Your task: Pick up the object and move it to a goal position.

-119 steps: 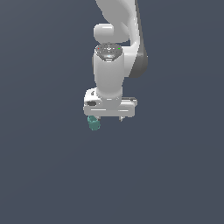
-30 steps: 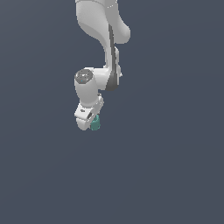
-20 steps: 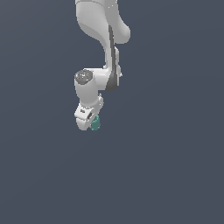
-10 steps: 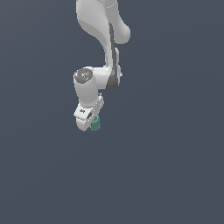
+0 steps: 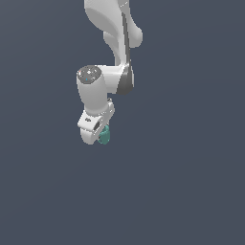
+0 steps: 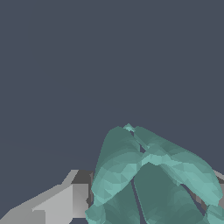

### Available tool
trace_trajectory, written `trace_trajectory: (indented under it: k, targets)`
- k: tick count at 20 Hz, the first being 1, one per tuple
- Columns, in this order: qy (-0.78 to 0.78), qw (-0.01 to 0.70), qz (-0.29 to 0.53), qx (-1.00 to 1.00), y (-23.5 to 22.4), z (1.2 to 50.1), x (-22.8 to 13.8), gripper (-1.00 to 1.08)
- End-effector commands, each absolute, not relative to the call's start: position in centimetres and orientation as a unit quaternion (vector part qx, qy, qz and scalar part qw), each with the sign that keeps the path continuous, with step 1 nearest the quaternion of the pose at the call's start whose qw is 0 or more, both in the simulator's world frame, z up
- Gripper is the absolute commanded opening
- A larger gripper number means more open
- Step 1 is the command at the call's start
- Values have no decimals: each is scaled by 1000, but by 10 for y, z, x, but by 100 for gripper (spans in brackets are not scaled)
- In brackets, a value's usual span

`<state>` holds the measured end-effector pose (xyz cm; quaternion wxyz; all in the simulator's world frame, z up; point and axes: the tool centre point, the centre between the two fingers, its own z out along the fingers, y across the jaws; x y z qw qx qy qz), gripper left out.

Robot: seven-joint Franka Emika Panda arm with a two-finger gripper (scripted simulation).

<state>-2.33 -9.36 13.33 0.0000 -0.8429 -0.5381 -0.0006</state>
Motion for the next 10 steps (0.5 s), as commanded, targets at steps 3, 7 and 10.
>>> trace_trajectory:
  k: [3,7,10]
  targets:
    - [-538,0,-1,-843,-88,166,-1,-100]
    - [-538,0,-1,-843,-82,197,20,-100]
    - [-538,0,-1,-843,-79,217,35,-100]
